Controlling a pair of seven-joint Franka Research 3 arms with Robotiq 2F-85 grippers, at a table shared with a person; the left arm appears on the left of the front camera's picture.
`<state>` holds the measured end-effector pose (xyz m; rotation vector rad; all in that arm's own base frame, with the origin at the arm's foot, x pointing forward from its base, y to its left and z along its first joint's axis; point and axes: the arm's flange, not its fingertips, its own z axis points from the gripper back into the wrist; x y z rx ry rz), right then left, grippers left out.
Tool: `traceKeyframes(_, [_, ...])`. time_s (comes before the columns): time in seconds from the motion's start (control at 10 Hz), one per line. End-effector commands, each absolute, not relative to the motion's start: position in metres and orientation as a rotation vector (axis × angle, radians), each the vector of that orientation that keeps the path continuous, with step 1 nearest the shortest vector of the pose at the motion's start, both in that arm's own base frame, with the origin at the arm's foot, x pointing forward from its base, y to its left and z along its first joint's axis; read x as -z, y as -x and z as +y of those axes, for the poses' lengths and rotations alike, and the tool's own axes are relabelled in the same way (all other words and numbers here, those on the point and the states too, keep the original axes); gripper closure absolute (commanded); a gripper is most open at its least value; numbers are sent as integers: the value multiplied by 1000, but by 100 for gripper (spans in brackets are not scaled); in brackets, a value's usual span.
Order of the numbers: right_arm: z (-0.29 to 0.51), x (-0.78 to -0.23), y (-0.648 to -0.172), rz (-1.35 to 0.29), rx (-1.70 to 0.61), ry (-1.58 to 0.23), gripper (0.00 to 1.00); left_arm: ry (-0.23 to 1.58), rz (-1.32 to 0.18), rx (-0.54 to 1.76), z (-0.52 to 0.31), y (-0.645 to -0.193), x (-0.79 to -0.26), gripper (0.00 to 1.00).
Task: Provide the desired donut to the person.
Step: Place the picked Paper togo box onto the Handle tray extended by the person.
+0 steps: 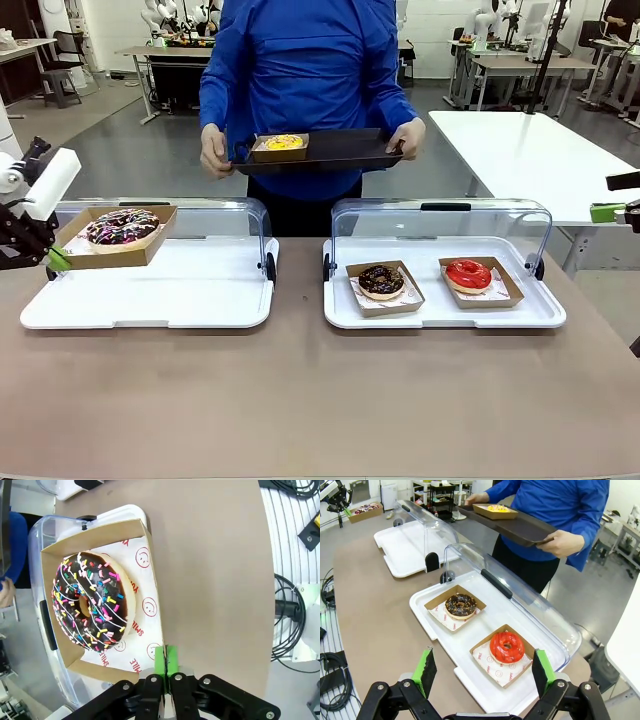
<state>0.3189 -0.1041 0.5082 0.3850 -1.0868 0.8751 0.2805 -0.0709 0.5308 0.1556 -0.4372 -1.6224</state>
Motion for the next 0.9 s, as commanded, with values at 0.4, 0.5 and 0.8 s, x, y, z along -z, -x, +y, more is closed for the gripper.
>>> traceKeyframes(0.4, [-103, -506, -323, -1124, -876, -396, 0, -159, -455, 1612, -73, -284, -531, 100])
traceKeyframes(0.5, [-103, -506, -323, -1124, -876, -396, 0, -159, -455, 1612, -73, -284, -531, 100])
traceKeyframes(0.8, [-103, -506, -323, -1124, -876, -396, 0, -159, -455, 1612, -73, -284, -531, 100])
